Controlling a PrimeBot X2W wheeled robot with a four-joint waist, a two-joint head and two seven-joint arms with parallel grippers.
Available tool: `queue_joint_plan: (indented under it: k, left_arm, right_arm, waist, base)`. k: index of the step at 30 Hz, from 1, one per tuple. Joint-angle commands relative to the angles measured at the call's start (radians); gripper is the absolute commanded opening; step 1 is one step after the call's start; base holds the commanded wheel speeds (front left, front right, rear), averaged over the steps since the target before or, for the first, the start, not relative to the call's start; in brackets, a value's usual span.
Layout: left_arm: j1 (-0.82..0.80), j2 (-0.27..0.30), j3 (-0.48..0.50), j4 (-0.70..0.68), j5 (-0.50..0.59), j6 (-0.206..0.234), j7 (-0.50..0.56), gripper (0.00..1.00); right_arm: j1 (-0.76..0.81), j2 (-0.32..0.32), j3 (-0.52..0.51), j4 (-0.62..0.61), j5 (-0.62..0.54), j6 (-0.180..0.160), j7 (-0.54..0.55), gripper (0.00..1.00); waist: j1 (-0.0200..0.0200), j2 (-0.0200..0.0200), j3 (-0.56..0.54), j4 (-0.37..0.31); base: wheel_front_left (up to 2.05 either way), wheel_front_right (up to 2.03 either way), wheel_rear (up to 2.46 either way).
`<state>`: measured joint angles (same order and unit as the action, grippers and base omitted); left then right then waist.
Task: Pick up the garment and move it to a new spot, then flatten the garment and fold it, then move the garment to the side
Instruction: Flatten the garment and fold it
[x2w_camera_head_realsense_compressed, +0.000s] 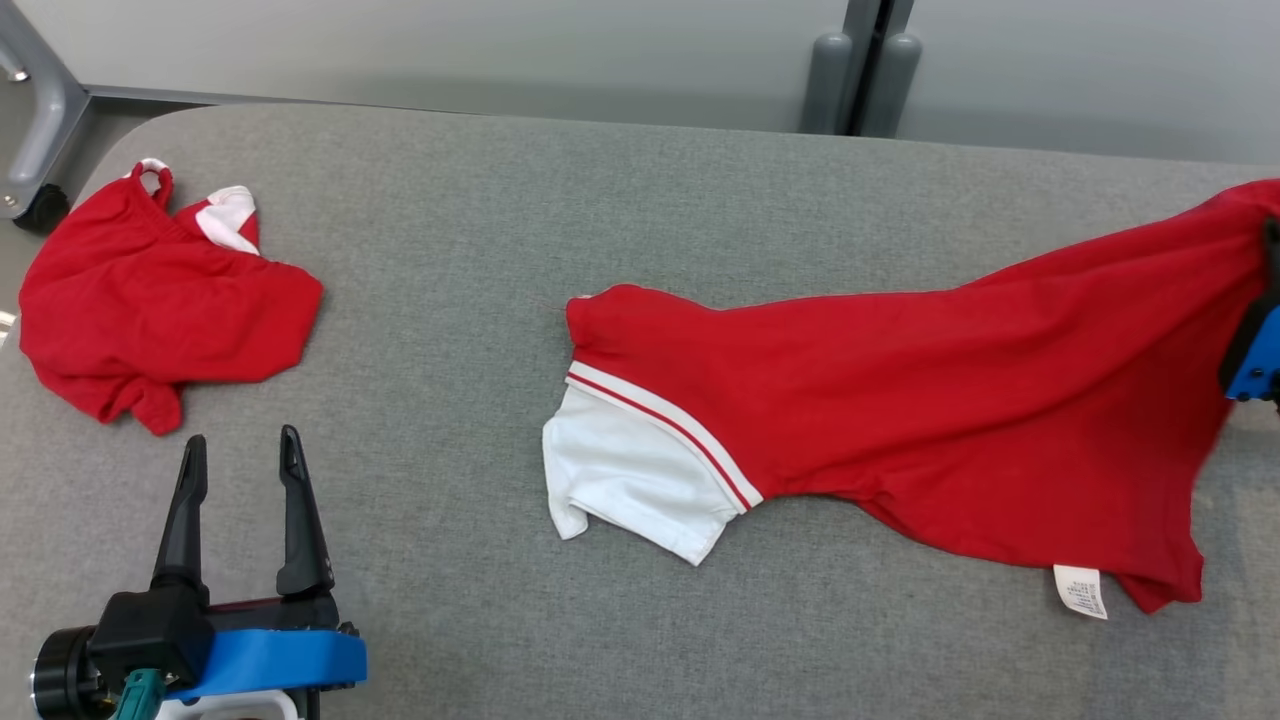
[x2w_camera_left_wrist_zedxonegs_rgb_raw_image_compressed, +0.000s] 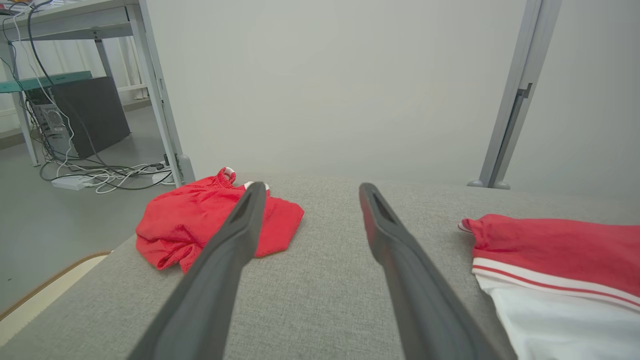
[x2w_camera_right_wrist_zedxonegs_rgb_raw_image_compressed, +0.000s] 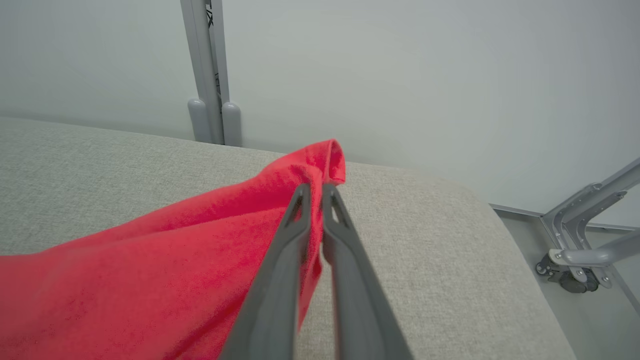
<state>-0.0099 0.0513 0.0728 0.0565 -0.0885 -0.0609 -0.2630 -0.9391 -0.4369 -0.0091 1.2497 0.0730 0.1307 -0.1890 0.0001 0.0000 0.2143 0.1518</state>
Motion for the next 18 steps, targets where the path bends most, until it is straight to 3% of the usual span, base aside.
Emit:
queue_joint_plan:
  k: [1, 9, 18]
  left_arm:
    - [-0.017, -0.002, -0.002, -0.001, -0.004, 0.007, -0.003, 1.00]
    - [-0.005, -0.001, 0.015, 0.003, 0.011, 0.004, -0.003, 1.00]
    - [0.030, -0.001, 0.042, -0.005, 0.018, 0.003, -0.003, 1.00]
  right_arm:
    - [-0.012, 0.018, -0.013, 0.009, 0.004, 0.000, -0.019, 1.00]
    - [0.049, 0.067, -0.051, -0.060, 0.002, 0.000, -0.075, 1.00]
    - [0.349, 0.220, -0.060, -0.575, 0.045, 0.000, -0.077, 1.00]
  waist:
    - [-0.0001, 0.0000, -0.001, -0.011]
    - [-0.0001, 0.0000, -0.027, -0.047]
    - [-0.0001, 0.0000, -0.060, -0.108]
  base:
    - [0.00, 0.00, 0.00]
    - [0.00, 0.00, 0.00]
    - [0.00, 0.00, 0.00]
